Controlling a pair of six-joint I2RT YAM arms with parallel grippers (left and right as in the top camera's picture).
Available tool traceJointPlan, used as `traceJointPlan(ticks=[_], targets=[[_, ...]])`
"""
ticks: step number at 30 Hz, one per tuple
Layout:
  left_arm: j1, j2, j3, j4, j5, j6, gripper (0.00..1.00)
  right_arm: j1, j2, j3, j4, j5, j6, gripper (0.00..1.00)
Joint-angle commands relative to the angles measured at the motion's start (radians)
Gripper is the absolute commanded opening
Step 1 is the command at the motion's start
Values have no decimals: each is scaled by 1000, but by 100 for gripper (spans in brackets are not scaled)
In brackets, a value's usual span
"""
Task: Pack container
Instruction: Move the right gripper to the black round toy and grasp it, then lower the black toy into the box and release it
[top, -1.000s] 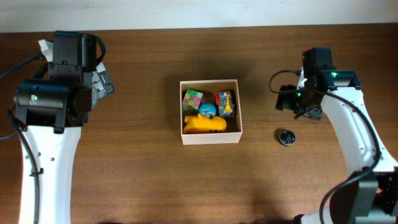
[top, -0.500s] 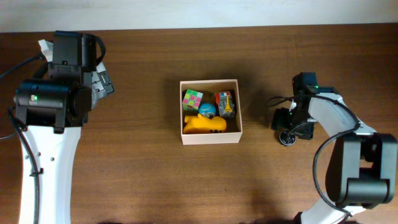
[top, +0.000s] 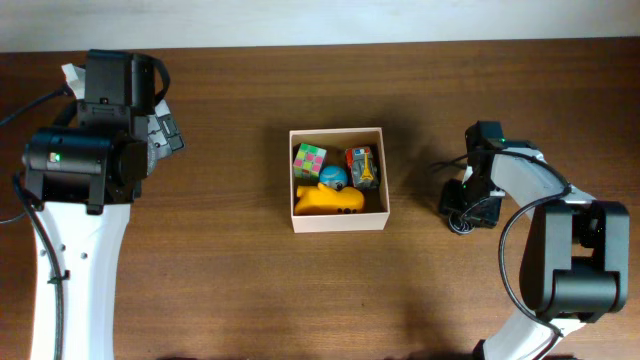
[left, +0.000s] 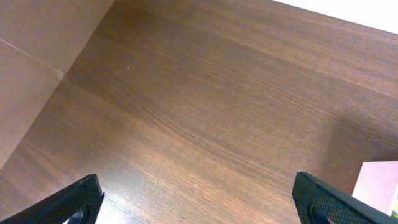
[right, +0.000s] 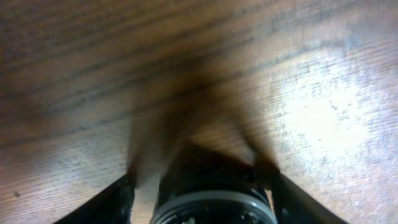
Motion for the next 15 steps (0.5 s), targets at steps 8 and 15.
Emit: traceJointPlan(ticks=[8,15], targets=[[3,1,-3,1,-14,13,99,-2,13,-3,-20,-15,9,57],[3,1,-3,1,-14,13,99,0,-43,55,-34,-4,5,53]])
